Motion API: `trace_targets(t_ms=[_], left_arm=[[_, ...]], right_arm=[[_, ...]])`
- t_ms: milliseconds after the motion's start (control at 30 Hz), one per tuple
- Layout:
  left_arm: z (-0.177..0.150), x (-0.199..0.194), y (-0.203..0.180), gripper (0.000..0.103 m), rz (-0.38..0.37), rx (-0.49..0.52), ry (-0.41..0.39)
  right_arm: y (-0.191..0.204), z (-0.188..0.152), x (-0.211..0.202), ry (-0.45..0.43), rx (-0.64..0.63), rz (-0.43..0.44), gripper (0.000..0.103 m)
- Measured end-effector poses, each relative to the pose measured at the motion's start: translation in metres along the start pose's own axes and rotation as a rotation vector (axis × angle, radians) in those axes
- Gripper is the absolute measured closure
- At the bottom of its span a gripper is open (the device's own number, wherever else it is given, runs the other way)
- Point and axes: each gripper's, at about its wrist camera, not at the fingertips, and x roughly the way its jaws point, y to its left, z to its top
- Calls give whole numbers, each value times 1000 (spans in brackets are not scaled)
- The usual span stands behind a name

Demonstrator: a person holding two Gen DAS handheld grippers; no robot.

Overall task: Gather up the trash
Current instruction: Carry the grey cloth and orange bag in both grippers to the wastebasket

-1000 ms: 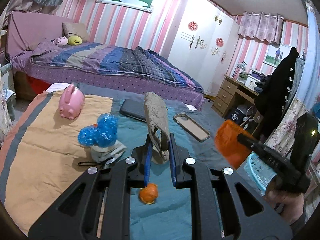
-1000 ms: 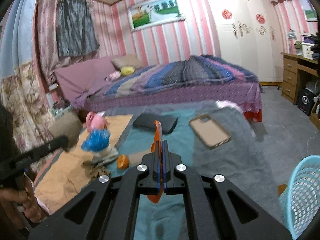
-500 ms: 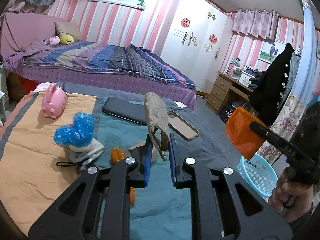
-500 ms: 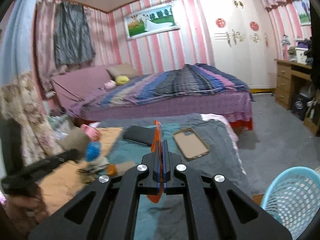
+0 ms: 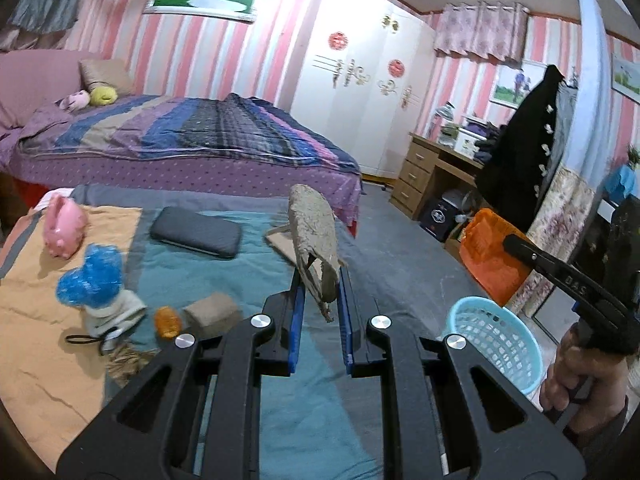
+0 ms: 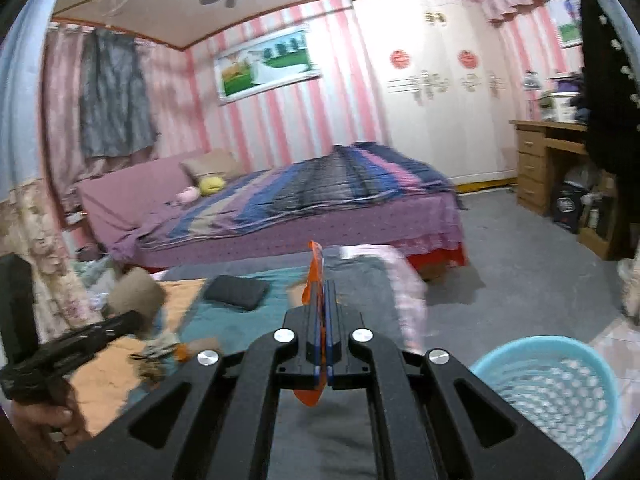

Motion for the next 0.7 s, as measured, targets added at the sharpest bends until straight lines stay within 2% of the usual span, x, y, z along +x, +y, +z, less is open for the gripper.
trace_targets(t_ms=[133,300,467,700], left_arm=[[3,10,-25,89,-39,16,4],[8,29,-57,89,-94,34,24],[5,52,-91,89,-149,58,51],[-7,88,-149,89,-255,110,108]], right_arm=[[-37,3,-13,-8,32,-113,102],[-64,8,-34,-31,53,-226,102],[-86,13,-47,-45,73,-282,102],[-124,9,-50,-12,125,-356,100]])
